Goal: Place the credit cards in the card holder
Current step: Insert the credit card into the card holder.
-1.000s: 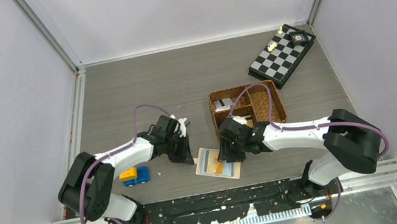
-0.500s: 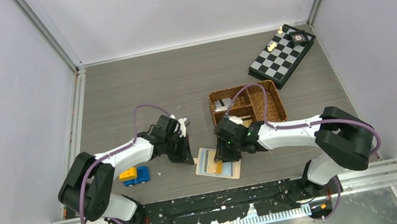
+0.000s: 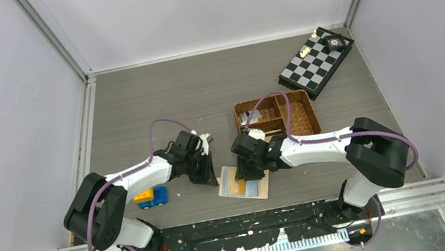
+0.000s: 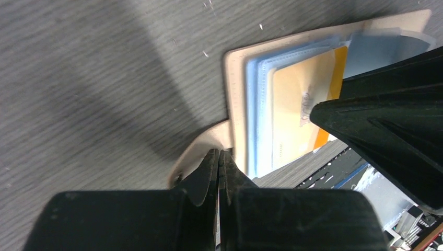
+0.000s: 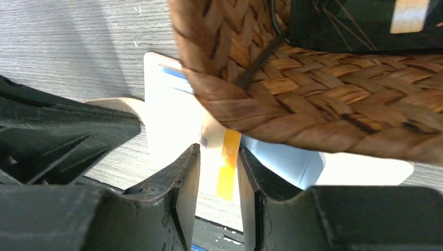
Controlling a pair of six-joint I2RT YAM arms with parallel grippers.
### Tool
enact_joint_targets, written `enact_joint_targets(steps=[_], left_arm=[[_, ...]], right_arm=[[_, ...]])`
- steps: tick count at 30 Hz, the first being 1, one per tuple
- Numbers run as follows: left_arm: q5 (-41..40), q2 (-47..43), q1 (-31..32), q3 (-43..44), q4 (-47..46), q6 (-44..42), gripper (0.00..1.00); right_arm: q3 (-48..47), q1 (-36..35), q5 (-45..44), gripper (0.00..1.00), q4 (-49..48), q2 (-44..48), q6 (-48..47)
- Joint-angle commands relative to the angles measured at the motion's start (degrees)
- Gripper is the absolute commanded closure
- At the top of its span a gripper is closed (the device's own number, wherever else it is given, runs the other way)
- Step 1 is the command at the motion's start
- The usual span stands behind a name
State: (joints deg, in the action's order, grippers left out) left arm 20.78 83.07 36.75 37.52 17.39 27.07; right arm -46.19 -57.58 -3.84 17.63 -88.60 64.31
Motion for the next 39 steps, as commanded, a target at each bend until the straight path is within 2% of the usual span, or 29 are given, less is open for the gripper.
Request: enact_joint_targets(steps=[1,14,26,30,33,39], left_arm=[[0.55,-2.7,1.62,-1.64,-2.18,2.61,1.0],[0.75,-6.02,4.82,-4.92,-7.2,9.64,1.0],[-1.54,-5.61,4.82,-5.0,-5.77,9.0,1.0],[-1.66,-5.72,4.82,-4.9,-5.53,8.8,1.0],[-1.72,-5.68,4.82,-4.99,-5.22,8.49,1.0],[-2.25,-5.64,4.82,-5.42,-5.28,8.35,1.0]], right_arm=[[-3.56,-1.63,-3.7,0.63,-1.62,-0.98,2.01],[-5.2,-4.33,-7.86,0.59,-2.63,-2.36,2.76],[-4.23,-4.29,-10.21,0.52,8.79,5.41,-3.63],[-1.85,-4.08,-9.86,0.54,9.26,6.63,-3.16],[-1.19,-3.84,-10.62,0.62,10.78,6.78,-3.44],[0.24,-3.41,-11.6,0.63,11.85,7.15,-3.61]])
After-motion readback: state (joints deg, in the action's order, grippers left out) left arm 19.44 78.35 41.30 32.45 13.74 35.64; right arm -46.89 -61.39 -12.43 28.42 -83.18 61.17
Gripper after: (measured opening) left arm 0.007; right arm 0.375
